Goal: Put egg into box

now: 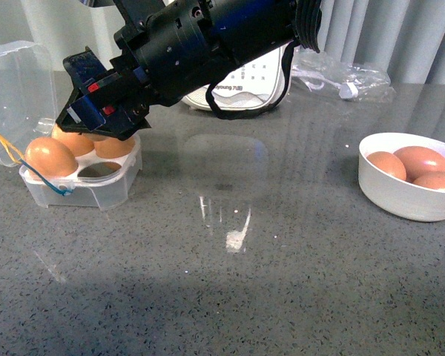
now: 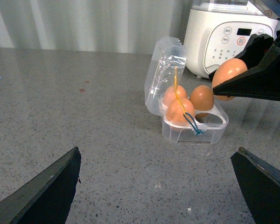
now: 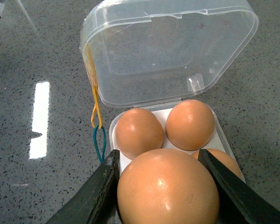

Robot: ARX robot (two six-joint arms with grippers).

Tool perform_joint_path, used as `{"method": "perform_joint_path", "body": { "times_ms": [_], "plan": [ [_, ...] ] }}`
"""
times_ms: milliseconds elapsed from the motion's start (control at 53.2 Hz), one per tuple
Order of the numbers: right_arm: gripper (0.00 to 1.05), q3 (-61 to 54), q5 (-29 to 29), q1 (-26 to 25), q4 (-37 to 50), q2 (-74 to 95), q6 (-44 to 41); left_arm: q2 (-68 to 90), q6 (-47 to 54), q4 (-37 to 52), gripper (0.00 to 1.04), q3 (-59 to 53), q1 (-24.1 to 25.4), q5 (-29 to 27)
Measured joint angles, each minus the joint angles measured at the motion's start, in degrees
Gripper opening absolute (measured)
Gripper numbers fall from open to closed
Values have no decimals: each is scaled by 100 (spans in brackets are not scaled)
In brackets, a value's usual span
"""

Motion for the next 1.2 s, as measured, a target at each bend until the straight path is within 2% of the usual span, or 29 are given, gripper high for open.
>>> {"method": "perform_joint_path", "body": {
  "times_ms": [469, 676, 770, 883, 1070, 1202],
  "plan": [
    [45, 291, 2, 7, -7, 269, 162, 0, 0, 0, 98, 0, 0, 0],
    [86, 291, 7, 26, 197, 295, 415, 0, 0, 0, 98, 0, 0, 0],
    [99, 236, 13, 17, 341, 278, 507, 0, -2, 0, 98, 0, 0, 0],
    [98, -87, 76, -50, 721, 85, 678, 0, 0, 0, 98, 0, 0, 0],
    [98, -846, 560, -310, 1867, -564, 1276, 0, -2, 0, 98, 0, 0, 0],
    [98, -1550, 1329, -555, 2636, -1235, 1858, 0, -2, 0, 98, 0, 0, 0]
  ]
}}
